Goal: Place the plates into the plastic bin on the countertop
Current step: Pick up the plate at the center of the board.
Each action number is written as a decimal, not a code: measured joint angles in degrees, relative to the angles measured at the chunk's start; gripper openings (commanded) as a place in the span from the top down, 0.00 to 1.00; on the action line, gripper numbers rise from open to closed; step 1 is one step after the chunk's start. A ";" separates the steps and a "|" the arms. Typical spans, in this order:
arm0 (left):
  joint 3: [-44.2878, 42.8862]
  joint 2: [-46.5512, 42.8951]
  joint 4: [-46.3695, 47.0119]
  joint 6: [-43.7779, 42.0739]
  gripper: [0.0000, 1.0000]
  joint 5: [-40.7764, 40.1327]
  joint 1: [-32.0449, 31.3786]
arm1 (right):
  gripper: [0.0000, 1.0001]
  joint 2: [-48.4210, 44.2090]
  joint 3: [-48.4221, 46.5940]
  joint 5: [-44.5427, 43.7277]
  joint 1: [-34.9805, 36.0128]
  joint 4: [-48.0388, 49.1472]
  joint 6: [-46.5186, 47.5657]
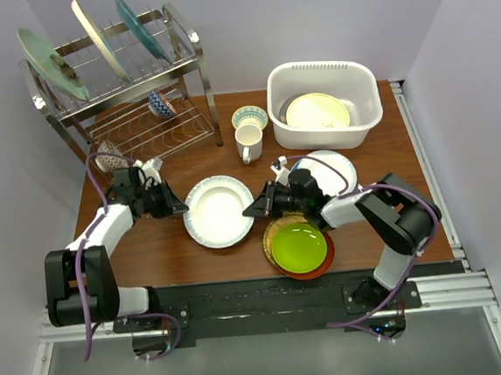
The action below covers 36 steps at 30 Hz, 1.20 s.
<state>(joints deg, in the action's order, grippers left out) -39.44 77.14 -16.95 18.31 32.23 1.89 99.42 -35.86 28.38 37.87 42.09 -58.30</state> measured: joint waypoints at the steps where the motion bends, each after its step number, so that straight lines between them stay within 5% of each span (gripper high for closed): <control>1: 0.00 -0.48 -0.02 0.00 0.46 -0.04 -0.20 | 1.00 -1.05 0.00 -0.33 0.09 -0.96 0.59; 3: 0.00 -1.42 -0.11 0.24 0.30 0.42 -0.94 | 1.00 -3.13 0.00 -0.90 0.63 -2.27 2.12; 15: 0.00 -6.62 -0.70 0.66 0.05 2.32 -2.75 | 1.00 -8.55 0.00 -1.70 2.71 -8.37 5.55; 36: 0.79 -12.20 -0.24 0.81 0.04 2.51 -2.54 | 1.00 -23.08 -2.93 -10.34 2.25 -32.28 17.38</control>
<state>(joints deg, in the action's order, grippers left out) -38.65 64.95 -17.19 19.11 34.74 -0.64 76.34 -38.79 18.04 40.12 9.80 -40.93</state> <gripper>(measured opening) 0.959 0.041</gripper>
